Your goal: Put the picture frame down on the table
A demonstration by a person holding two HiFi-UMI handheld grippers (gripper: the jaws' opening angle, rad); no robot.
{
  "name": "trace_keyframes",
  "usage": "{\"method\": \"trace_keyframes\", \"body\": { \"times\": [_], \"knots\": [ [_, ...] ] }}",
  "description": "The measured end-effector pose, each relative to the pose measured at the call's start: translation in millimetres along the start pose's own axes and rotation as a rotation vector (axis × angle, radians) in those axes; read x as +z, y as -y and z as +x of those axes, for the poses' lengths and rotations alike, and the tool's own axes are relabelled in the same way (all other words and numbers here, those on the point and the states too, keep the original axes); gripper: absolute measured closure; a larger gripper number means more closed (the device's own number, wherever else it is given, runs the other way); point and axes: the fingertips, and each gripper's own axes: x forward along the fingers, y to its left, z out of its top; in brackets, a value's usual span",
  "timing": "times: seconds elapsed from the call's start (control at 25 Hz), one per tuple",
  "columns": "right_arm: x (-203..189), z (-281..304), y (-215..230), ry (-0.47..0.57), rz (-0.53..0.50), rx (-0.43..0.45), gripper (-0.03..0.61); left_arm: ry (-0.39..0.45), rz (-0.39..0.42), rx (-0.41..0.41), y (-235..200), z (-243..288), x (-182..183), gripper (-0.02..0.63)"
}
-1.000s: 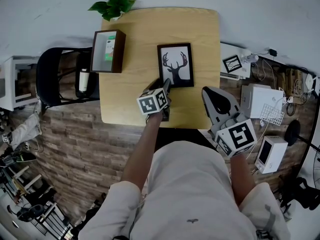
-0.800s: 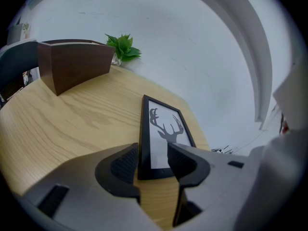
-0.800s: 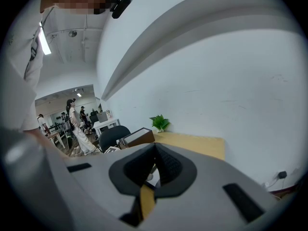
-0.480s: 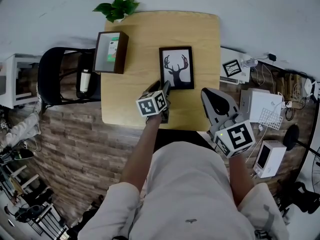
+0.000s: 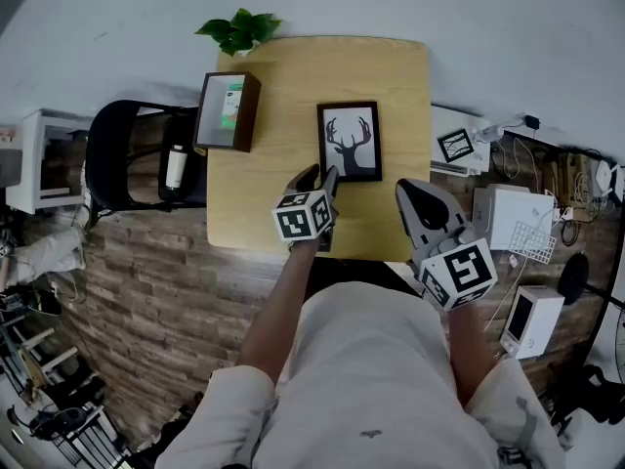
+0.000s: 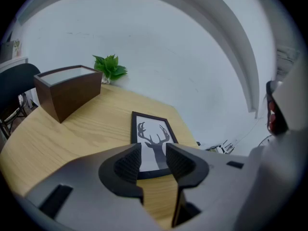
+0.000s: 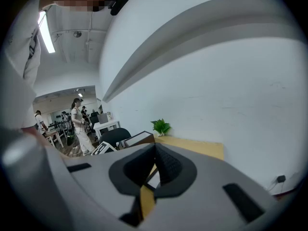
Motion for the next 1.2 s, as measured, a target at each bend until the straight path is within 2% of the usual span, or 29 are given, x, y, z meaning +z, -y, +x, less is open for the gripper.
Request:
{"method": "trace_keyframes", "body": {
  "times": [0.44, 0.76, 1.2],
  "knots": [
    [-2.5, -7.6, -30.6, 0.012, 0.01, -0.045, 0.58, 0.053, 0.18, -0.052, 18.1, -54.0, 17.6, 0.505],
    [-9.2, -26.7, -87.5, 0.019, 0.012, -0.096, 0.58, 0.104, 0.315, -0.12, 28.0, -123.0, 9.4, 0.528],
    [-19.8, -69.2, -167.5, 0.069, 0.0, -0.151, 0.58, 0.222, 0.43, -0.22, 50.7, -238.0, -8.2, 0.56]
  ]
}}
